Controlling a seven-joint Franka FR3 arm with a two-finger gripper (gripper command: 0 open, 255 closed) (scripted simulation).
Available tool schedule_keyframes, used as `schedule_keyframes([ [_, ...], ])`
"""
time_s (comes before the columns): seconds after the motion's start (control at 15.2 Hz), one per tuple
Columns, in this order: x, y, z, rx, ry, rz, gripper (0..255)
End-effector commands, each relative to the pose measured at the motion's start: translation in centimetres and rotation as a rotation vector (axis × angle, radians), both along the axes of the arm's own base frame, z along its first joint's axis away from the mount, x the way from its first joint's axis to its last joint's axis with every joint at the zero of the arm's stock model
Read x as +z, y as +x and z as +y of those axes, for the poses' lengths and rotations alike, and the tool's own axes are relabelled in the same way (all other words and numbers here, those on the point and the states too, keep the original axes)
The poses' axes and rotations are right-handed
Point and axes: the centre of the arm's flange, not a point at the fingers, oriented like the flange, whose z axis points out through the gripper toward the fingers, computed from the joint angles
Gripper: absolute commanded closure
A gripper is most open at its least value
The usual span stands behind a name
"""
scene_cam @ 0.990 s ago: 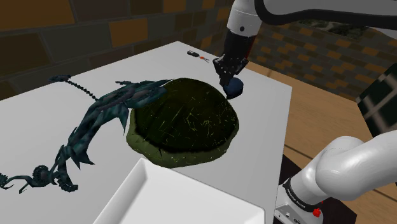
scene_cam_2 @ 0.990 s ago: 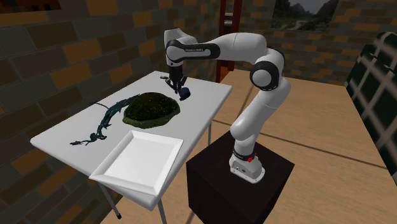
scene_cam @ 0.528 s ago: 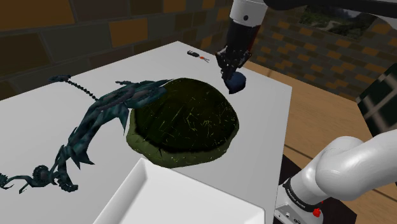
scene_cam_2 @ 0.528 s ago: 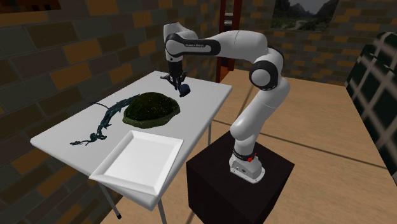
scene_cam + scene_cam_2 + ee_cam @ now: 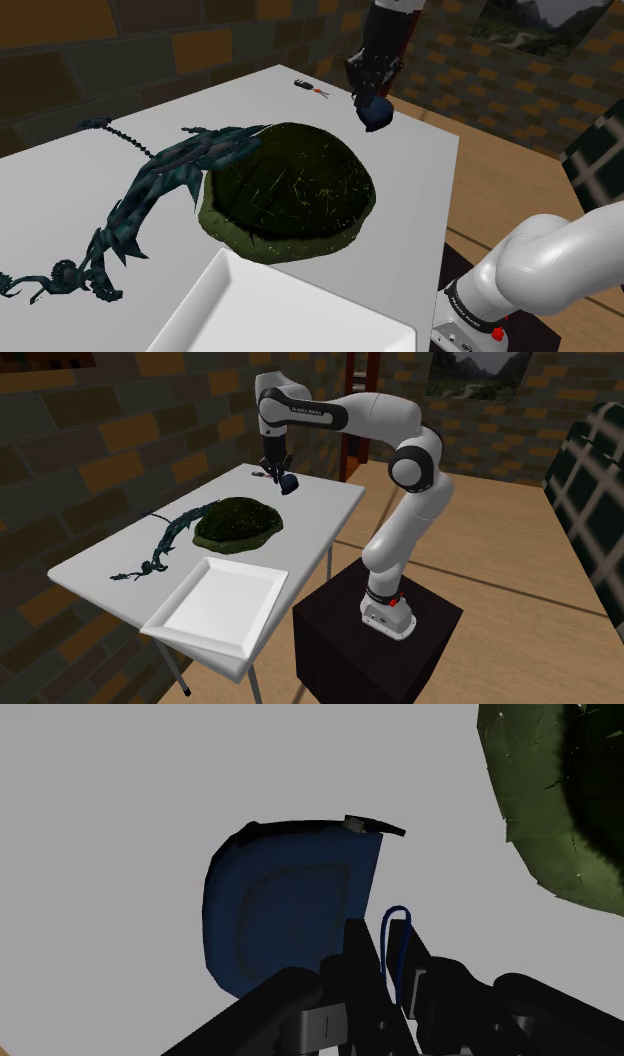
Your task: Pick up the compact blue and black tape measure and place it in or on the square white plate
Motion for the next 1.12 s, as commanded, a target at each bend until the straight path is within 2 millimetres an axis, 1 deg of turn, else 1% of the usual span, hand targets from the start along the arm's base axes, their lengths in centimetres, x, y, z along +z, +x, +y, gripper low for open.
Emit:
schedule_keyframes([
  [0.0,1.2,0.1,-0.1,0.000,0.000,0.000,255],
  [0.13,2.2,0.1,-0.1,0.000,0.000,0.000,255],
  [0.2,2.3,0.0,-0.1,0.000,0.000,0.000,255],
  [1.06,2.8,-10.3,13.6,0.000,0.000,0.000,255],
])
